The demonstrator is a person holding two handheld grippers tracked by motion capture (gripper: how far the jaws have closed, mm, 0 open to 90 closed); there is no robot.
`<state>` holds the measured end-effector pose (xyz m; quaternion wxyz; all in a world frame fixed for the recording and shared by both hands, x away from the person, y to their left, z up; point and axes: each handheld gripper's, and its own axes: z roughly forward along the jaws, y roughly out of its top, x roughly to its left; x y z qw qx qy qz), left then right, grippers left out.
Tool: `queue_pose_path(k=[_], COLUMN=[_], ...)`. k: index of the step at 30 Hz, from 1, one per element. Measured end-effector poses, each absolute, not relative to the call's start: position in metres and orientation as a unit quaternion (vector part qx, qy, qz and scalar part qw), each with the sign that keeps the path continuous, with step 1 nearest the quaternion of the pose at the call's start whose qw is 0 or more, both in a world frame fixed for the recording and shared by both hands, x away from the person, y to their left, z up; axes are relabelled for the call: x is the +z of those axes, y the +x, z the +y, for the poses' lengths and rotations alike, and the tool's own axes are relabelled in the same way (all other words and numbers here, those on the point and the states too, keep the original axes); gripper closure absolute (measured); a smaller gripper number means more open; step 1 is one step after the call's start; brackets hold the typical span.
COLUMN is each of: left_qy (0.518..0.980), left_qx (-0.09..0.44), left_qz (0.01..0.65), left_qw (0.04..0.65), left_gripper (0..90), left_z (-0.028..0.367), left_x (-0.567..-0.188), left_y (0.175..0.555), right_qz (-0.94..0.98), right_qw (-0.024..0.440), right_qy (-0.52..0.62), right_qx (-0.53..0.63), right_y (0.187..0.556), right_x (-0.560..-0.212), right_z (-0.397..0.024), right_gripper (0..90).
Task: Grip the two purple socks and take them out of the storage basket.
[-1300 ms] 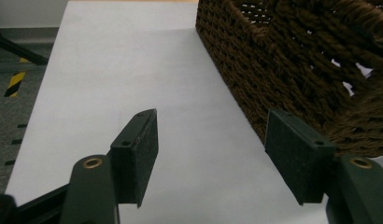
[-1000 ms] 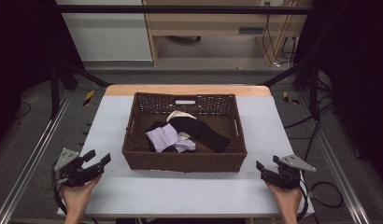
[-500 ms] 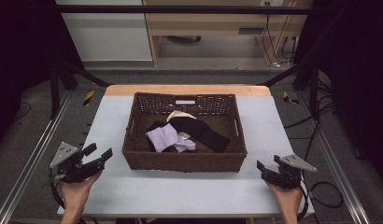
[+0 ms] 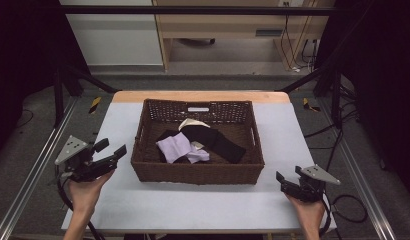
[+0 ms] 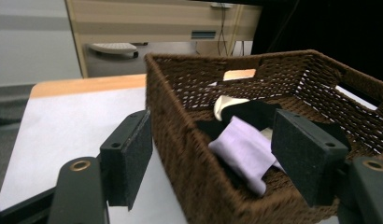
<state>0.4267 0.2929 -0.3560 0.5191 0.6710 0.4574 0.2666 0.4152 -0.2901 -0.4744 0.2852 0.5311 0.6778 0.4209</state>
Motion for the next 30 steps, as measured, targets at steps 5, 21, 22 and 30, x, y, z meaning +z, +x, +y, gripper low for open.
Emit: queue_pose_path(k=[5,21,22,30], left_qy=[0.683,0.703,0.705,0.715], left_qx=[0.268,0.263,0.263,0.269], left_qz=[0.444,0.422,0.421,0.41], left_qw=[0.514,0.509,0.507,0.498], left_gripper=[28.6,28.9,29.0,29.4], left_z=[0.275,0.224,0.22,0.196], left_x=[-0.343,-0.325,-0.326,-0.328], left_y=[0.438,0.473,0.477,0.495], right_qz=[0.68,0.681,0.682,0.682], right_qw=[0.286,0.287,0.287,0.287], right_qy=[0.53,0.529,0.529,0.529], right_qx=[0.418,0.417,0.417,0.416], right_y=[0.416,0.418,0.418,0.418], right_x=[-0.475,-0.476,-0.476,-0.476], right_z=[-0.289,-0.289,-0.289,-0.289], right_gripper=[23.7,23.5,23.5,23.6])
